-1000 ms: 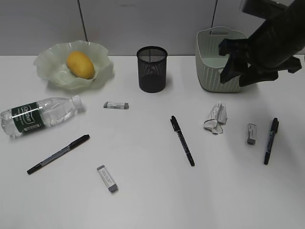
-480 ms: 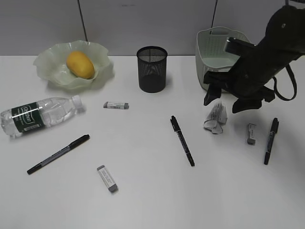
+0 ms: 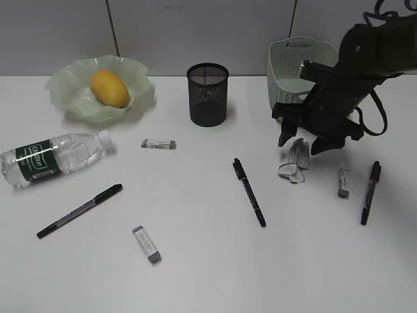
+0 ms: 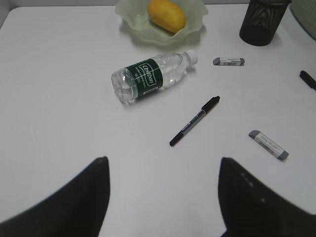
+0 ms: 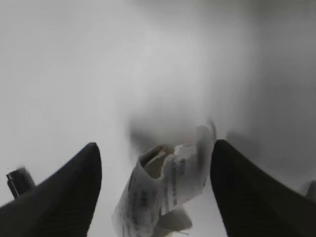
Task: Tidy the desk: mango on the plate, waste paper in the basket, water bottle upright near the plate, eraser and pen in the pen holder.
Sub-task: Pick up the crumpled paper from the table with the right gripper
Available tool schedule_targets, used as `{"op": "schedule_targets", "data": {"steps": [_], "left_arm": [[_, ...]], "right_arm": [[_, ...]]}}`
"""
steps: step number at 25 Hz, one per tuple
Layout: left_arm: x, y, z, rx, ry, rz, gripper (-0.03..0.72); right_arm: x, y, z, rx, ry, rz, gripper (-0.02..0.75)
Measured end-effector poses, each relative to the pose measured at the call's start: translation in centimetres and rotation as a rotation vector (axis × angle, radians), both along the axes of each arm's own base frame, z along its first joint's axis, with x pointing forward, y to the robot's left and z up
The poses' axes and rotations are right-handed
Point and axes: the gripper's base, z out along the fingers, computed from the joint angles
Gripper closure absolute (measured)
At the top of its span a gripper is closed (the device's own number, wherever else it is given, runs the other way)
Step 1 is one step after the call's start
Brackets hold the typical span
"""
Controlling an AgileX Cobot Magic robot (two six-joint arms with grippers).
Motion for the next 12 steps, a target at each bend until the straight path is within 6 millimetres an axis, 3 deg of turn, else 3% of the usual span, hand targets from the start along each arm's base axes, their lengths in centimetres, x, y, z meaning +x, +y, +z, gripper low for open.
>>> {"op": "schedule_targets", "data": {"steps": [4, 6, 12], "left_arm": [[0.0, 0.0, 0.0, 0.000, 0.000, 0.000, 0.169], [0.0, 0.0, 0.0, 0.000, 0.000, 0.000, 0.169], [0.0, 0.0, 0.0, 0.000, 0.000, 0.000, 0.169]], "right_arm": [[-0.3, 0.0, -1.0, -0.013, 0.060, 0.005, 0.237], [-0.4, 0.0, -1.2, -0.016, 0.077, 0.006, 0.308], [0.1, 0.2, -0.3, -0.015, 0.087, 0.015, 0.671]]}}
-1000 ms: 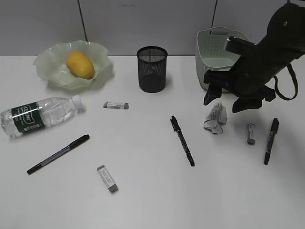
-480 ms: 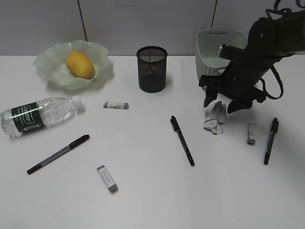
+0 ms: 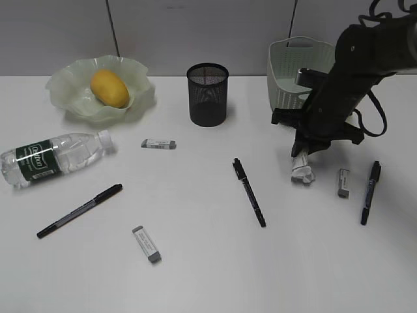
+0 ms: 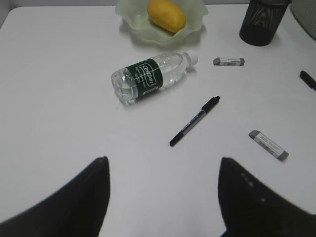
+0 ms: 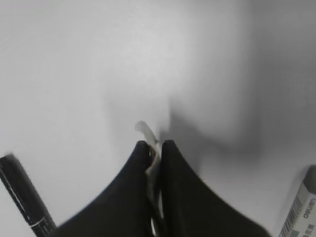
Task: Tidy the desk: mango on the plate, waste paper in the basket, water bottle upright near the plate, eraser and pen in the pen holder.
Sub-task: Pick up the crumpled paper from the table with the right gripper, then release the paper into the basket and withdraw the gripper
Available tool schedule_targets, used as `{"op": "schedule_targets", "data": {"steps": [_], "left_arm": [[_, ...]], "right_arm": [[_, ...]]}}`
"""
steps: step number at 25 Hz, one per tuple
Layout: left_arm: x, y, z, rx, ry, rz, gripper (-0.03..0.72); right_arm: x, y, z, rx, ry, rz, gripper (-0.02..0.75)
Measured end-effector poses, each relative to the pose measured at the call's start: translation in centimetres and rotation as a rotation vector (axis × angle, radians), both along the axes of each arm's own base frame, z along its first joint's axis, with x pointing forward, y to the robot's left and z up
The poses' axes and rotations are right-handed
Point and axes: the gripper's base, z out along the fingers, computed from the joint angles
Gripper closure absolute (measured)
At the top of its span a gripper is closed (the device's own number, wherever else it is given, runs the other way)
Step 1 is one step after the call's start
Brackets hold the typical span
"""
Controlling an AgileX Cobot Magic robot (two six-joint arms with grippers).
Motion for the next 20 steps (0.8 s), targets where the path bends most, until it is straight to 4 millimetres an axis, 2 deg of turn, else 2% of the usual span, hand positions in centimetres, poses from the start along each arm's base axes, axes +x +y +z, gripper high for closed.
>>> {"op": "schedule_targets", "data": {"steps": [2, 6, 10, 16, 20], "left_arm": [[0.0, 0.0, 0.0, 0.000, 0.000, 0.000, 0.169], [0.0, 0.0, 0.0, 0.000, 0.000, 0.000, 0.169], [0.0, 0.0, 0.0, -0.001, 0.000, 0.000, 0.169], [0.0, 0.0, 0.0, -0.001, 0.000, 0.000, 0.171], [0.0, 0.0, 0.0, -0.001, 0.000, 0.000, 0.171]], "right_arm": [[0.3, 0.1, 0.7, 0.000, 0.010, 0.014, 0.702], [1.0, 0.7, 3.0, 0.009, 0.047, 0.089, 0.709], [2.1, 1.3, 6.4, 0.029, 0.043, 0.169, 0.709], [4.9, 1.6, 13.5, 0.006, -0.202, 0.203, 0.710], [6.3, 0.9, 16.5, -0.075, -0.382, 0.192, 0.710]]}}
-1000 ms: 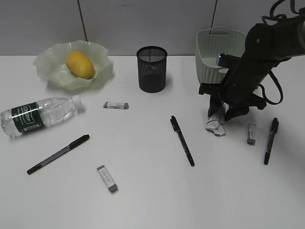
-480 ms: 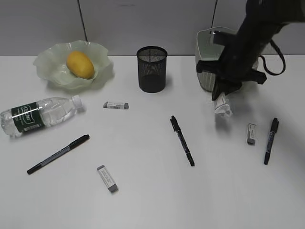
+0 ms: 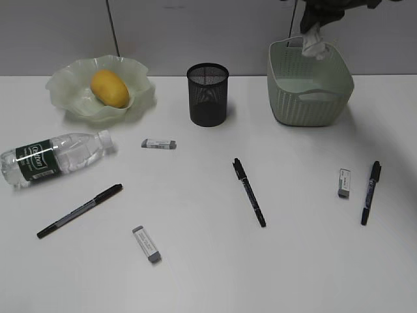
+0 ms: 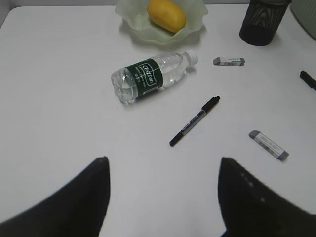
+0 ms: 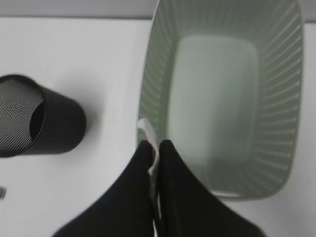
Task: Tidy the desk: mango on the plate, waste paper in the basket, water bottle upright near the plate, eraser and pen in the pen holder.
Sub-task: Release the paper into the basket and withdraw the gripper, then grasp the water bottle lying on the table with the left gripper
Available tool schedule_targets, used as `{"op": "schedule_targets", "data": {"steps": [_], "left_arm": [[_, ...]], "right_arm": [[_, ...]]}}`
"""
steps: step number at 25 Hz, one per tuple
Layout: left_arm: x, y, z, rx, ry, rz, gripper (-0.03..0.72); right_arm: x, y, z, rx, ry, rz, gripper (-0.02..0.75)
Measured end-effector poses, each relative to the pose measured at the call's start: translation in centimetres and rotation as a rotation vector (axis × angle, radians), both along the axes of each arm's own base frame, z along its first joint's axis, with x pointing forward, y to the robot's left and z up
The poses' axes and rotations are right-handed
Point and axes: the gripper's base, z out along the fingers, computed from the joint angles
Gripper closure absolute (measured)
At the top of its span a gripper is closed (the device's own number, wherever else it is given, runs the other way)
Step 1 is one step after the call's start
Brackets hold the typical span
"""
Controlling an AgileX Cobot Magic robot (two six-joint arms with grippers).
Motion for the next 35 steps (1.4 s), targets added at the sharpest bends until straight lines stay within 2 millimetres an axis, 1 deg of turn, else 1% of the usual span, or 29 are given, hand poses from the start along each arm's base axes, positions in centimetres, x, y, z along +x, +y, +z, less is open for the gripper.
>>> {"op": "schedule_targets", "data": {"steps": [2, 6, 7, 8, 9, 12, 14, 15, 16, 17, 19, 21, 23, 25, 28, 31, 35], "left_arm": [[0.0, 0.0, 0.0, 0.000, 0.000, 0.000, 0.171], [0.0, 0.0, 0.0, 0.000, 0.000, 0.000, 0.172], [0.0, 0.0, 0.0, 0.000, 0.000, 0.000, 0.172], [0.0, 0.0, 0.0, 0.000, 0.000, 0.000, 0.174], [0.0, 0.0, 0.0, 0.000, 0.000, 0.000, 0.177], [0.0, 0.0, 0.0, -0.001, 0.001, 0.000, 0.183], [0.0, 0.0, 0.0, -0.001, 0.001, 0.000, 0.184], [0.0, 0.0, 0.0, -0.001, 0.001, 0.000, 0.185], [0.0, 0.0, 0.0, -0.001, 0.001, 0.000, 0.185], [0.0, 0.0, 0.0, -0.001, 0.001, 0.000, 0.187], [0.0, 0.0, 0.0, -0.001, 0.001, 0.000, 0.187], [0.0, 0.0, 0.0, -0.001, 0.001, 0.000, 0.187], [0.0, 0.0, 0.0, -0.001, 0.001, 0.000, 0.188], [0.0, 0.0, 0.0, -0.001, 0.001, 0.000, 0.188], [0.0, 0.0, 0.0, -0.001, 0.001, 0.000, 0.188], [0.0, 0.0, 0.0, -0.001, 0.001, 0.000, 0.188], [0.0, 0.0, 0.0, -0.001, 0.001, 0.000, 0.188]], "right_arm": [[0.6, -0.6, 0.6, -0.022, -0.072, -0.022, 0.710], [1.9, -2.1, 0.7, -0.028, -0.163, -0.064, 0.710], [2.3, -2.5, 0.3, -0.028, -0.175, -0.074, 0.710], [3.1, -3.1, -0.6, -0.031, -0.194, -0.085, 0.710], [3.4, -3.3, -1.2, -0.033, -0.196, -0.089, 0.710], [4.4, -3.4, -3.2, -0.034, -0.201, -0.092, 0.700], [4.9, -3.3, -4.6, -0.036, -0.191, -0.090, 0.668], [5.1, -3.2, -5.3, -0.038, -0.182, -0.090, 0.640], [5.2, -3.2, -5.9, -0.040, -0.175, -0.089, 0.589], [5.3, -3.2, -6.4, -0.041, -0.165, -0.089, 0.518], [5.4, -3.2, -7.0, -0.040, -0.155, -0.090, 0.345], [5.4, -3.1, -7.0, -0.040, -0.158, -0.090, 0.207], [5.5, -3.1, -7.0, -0.038, -0.161, -0.091, 0.141], [5.4, -3.2, -6.7, -0.038, -0.162, -0.091, 0.127], [4.9, -3.3, -5.9, -0.046, -0.134, -0.094, 0.136], [3.9, -3.5, -4.6, -0.061, -0.083, -0.096, 0.146], [2.5, -3.9, -3.4, -0.089, 0.010, -0.096, 0.150]]}}
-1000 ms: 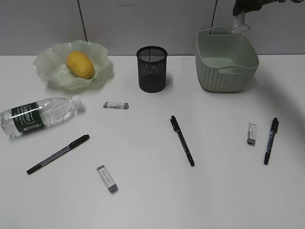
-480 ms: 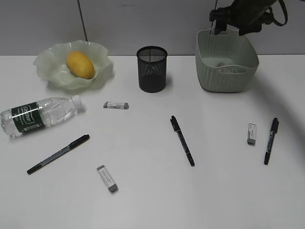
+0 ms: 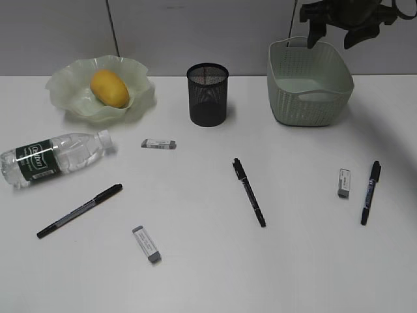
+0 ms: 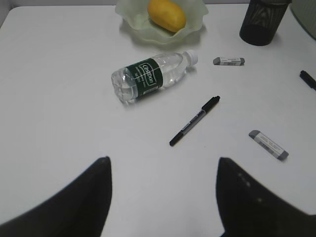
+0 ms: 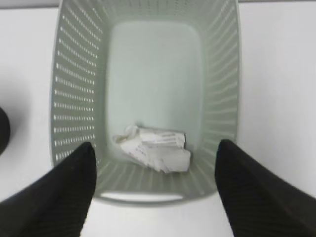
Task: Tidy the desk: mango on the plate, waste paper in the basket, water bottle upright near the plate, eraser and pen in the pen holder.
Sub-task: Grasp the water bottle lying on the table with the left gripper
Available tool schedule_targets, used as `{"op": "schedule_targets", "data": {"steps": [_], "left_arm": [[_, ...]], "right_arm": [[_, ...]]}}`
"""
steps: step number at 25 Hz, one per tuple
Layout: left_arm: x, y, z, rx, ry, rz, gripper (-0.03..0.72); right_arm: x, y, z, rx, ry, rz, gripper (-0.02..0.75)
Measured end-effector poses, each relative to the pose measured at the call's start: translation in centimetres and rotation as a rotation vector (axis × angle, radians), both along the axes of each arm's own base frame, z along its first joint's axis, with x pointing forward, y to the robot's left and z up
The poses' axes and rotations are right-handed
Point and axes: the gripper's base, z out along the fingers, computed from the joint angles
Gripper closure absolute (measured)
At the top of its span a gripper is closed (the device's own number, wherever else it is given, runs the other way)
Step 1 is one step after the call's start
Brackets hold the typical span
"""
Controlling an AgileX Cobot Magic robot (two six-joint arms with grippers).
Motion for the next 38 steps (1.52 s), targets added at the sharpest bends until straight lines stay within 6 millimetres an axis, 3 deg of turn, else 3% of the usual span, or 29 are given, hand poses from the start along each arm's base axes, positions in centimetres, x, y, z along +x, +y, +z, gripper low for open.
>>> {"op": "schedule_targets", "data": {"steps": [8, 17, 24, 32, 38], "left_arm": [[0.0, 0.0, 0.0, 0.000, 0.000, 0.000, 0.188], [0.0, 0.0, 0.0, 0.000, 0.000, 0.000, 0.188], [0.0, 0.0, 0.0, 0.000, 0.000, 0.000, 0.190], [0.0, 0.0, 0.0, 0.000, 0.000, 0.000, 0.190], [0.0, 0.0, 0.0, 0.000, 0.000, 0.000, 0.191]], "right_arm": [[-3.3, -0.7, 3.3, -0.061, 0.165, 0.034, 0.152], [-7.2, -0.5, 7.7, -0.019, 0.137, 0.111, 0.153], [-13.0, -0.2, 8.7, -0.044, 0.182, 0.176, 0.162], [-20.0, -1.9, 7.8, -0.058, 0.261, 0.181, 0.195], [-25.8, -3.4, 8.3, -0.057, 0.236, 0.186, 0.198]]}}
